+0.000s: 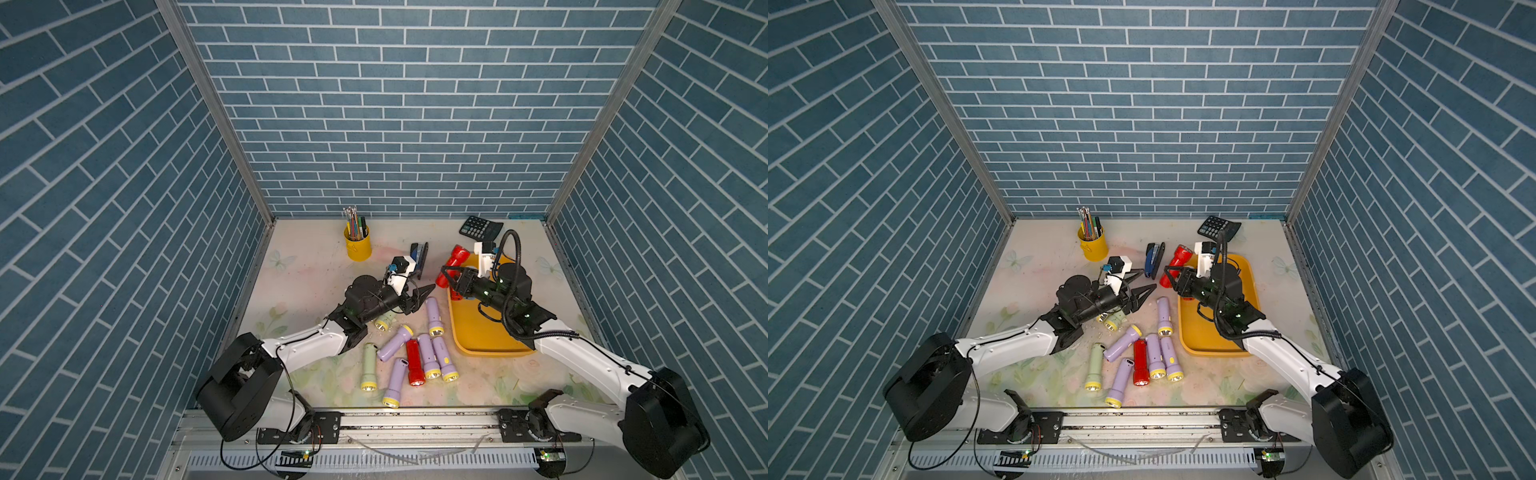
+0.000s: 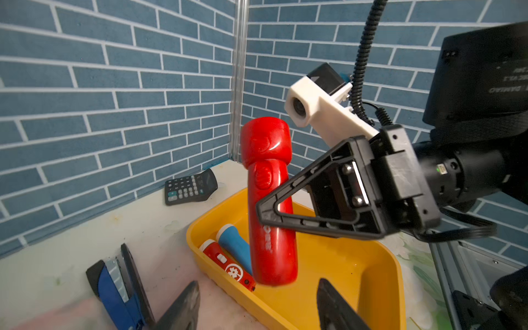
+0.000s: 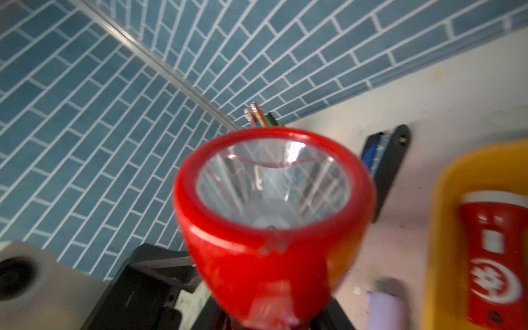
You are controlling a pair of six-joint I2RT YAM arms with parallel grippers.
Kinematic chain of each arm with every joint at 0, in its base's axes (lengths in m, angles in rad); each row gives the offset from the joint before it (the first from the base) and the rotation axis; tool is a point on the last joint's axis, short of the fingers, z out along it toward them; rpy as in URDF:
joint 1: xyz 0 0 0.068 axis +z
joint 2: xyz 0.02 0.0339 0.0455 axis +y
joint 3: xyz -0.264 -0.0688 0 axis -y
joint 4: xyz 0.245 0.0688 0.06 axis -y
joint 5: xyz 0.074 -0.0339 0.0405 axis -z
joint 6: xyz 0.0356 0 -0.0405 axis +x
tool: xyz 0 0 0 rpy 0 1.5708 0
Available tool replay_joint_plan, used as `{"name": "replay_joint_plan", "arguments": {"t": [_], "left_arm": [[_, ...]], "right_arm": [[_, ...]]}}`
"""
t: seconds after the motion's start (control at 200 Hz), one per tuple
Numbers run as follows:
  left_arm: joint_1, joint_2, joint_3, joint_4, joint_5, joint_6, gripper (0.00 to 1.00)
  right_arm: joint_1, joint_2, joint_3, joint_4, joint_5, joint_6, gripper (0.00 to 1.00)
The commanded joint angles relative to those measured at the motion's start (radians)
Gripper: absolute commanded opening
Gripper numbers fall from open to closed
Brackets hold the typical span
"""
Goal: Put the flashlights into the storage boxes
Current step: Place the flashlight at the storage box.
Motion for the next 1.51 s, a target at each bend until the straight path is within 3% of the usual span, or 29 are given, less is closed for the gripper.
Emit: {"name": "replay_joint_plan", "arguments": {"t": [0.0, 0.21, 0.435, 0.875, 1.5], "left_arm": [[-0.004, 0.013, 0.011, -0.079, -0.057, 0.015, 0.71], [-0.012, 0.051, 0.096, -0.281, -0.165, 0.044, 0.76], [-0.014, 0.109, 0.205, -0.454, -0.219, 0.095, 0.77], [-0.014, 0.194, 0.319, -0.556, -0.228, 0.113, 0.78], [-0.014, 0.220, 0.346, -0.583, -0.239, 0.130, 0.78]], "right_arm": [[-0.070, -0.016, 0.103, -0.273, -0.087, -0.089, 0.04], [-0.246, 0.144, 0.316, -0.772, -0.147, -0.328, 0.03], [-0.379, 0.389, 0.514, -1.036, -0.155, -0.442, 0.00], [-0.455, 0.658, 0.715, -1.145, -0.175, -0.541, 0.04], [-0.467, 0.846, 0.842, -1.143, -0.235, -0.523, 0.11]]}}
